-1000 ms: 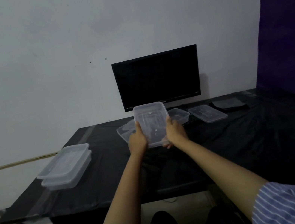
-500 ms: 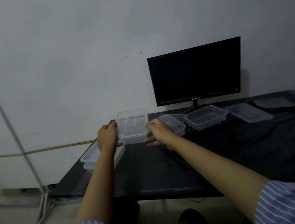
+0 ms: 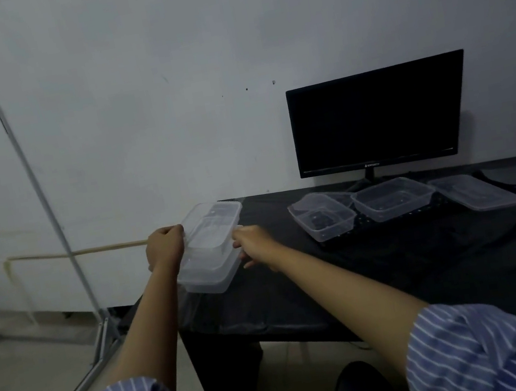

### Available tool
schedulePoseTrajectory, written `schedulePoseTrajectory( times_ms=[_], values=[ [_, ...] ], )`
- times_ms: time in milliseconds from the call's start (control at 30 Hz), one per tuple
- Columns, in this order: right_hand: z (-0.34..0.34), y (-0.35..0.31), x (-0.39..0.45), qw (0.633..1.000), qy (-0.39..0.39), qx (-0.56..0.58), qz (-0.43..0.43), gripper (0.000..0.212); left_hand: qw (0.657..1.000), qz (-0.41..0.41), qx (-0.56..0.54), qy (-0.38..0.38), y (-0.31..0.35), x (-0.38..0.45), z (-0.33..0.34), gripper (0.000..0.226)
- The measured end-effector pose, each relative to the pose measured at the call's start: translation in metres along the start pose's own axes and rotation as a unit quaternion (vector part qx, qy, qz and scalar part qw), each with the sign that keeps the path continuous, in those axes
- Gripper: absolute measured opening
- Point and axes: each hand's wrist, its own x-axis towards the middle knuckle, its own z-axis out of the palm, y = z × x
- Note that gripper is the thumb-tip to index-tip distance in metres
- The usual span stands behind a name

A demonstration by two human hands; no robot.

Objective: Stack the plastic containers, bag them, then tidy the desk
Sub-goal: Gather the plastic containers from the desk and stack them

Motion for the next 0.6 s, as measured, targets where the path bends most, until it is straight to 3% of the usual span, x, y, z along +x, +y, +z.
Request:
schedulePoseTrajectory(
  times_ms=[133, 267, 400, 533, 600],
  values=[
    [0.006, 0.003, 0.001, 1.0, -0.005, -0.007, 0.01, 0.038, 1.0, -0.006, 0.018, -0.006, -0.007, 0.002, 0.0, 0.033],
    [0.009, 0.006, 0.001, 0.999, -0.026, -0.005, 0.036, 0.026, 0.999, -0.014, 0.029, -0.015, -0.014, 0.0, 0.001, 0.035],
    [0.006, 0.012, 0.003, 0.998, -0.043, -0.007, 0.036, 0.037, 0.999, -0.017, 0.033, -0.015, -0.018, -0.001, 0.002, 0.033],
    [-0.009, 0.019, 0.005, 1.0, -0.03, -0.006, 0.008, 0.037, 0.994, -0.042, 0.088, 0.048, -0.008, -0.003, 0.005, 0.042],
    [-0.022, 0.024, 0.007, 1.0, -0.004, -0.01, -0.009, 0.035, 0.99, -0.014, 0.108, 0.091, 0.004, -0.007, 0.009, 0.041]
  ],
)
